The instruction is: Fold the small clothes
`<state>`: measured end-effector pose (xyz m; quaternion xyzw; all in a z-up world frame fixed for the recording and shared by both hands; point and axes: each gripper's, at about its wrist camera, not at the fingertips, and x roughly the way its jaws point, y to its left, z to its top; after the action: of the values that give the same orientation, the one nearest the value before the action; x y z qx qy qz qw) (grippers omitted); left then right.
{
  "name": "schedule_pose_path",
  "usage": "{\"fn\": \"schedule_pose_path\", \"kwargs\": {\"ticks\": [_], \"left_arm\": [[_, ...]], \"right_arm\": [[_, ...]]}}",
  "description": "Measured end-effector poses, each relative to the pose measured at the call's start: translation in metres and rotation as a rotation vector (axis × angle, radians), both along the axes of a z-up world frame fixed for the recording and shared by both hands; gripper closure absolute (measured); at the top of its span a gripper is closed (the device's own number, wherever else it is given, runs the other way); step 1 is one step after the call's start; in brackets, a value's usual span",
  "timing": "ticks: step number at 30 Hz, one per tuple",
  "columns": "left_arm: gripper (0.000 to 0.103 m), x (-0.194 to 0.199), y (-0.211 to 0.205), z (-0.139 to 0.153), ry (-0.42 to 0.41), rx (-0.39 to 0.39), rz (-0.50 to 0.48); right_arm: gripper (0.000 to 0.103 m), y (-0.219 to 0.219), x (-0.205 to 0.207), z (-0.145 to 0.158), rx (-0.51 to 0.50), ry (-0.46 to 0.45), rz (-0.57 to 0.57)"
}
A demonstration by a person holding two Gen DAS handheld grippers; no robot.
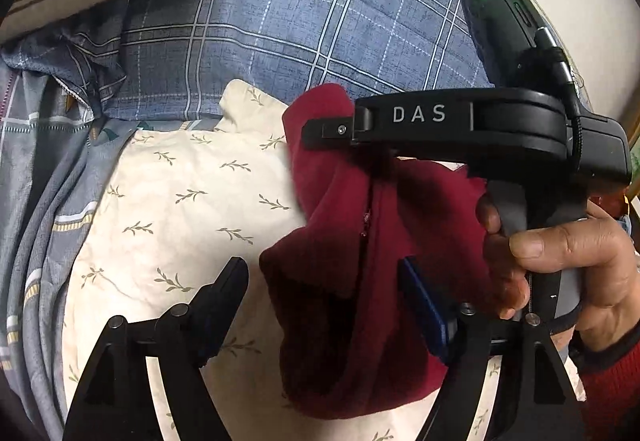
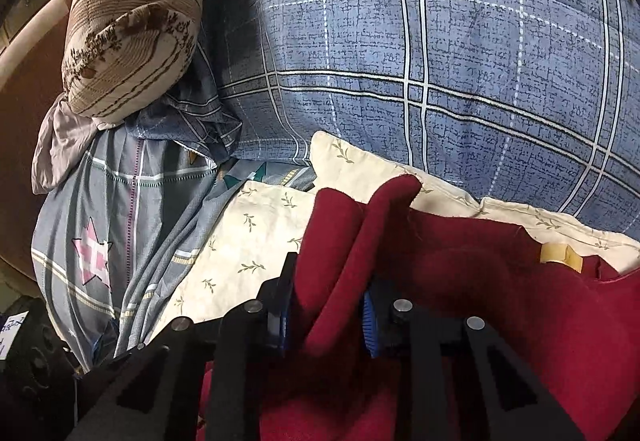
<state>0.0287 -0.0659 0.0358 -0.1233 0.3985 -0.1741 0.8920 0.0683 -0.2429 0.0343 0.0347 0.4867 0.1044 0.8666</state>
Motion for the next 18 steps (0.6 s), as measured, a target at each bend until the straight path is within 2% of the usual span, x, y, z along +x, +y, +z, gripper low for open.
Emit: {"fn": "schedule_pose_path", "kwargs": {"ticks": [7, 8, 10, 11, 14, 18], "left_arm": [[0.031, 0.0004, -0.0026, -0.0023, 0.012, 0.023, 0.016], [0.034, 0.0006, -0.0030, -0.0025, 0.013, 0.025, 0.016], [0.045, 0.0013, -0.0036, -0.0031, 0.018, 0.023, 0.008], [0.053, 0.0013, -0.0040, -0.0032, 0.020, 0.022, 0.000], [0.068, -0.0004, -0.0049, -0.0022, 0.017, 0.027, -0.007], [0.075, -0.0050, -0.0024, -0.0004, 0.020, 0.016, -0.004]], "right_arm": [[0.075, 0.0017, 0.0010, -0.0026, 0.006, 0.002, 0.000], [0.075, 0.0022, 0.0008, -0.0028, 0.005, 0.002, 0.001], [0.075, 0.0024, 0.0008, -0.0031, 0.003, 0.003, 0.002], [0.075, 0.0028, 0.0007, -0.0032, 0.003, 0.003, 0.001], [0.075, 0.0034, 0.0005, -0.0038, 0.007, 0.002, 0.002], [0.075, 0.0065, -0.0009, -0.0045, 0.019, -0.004, 0.012]]}}
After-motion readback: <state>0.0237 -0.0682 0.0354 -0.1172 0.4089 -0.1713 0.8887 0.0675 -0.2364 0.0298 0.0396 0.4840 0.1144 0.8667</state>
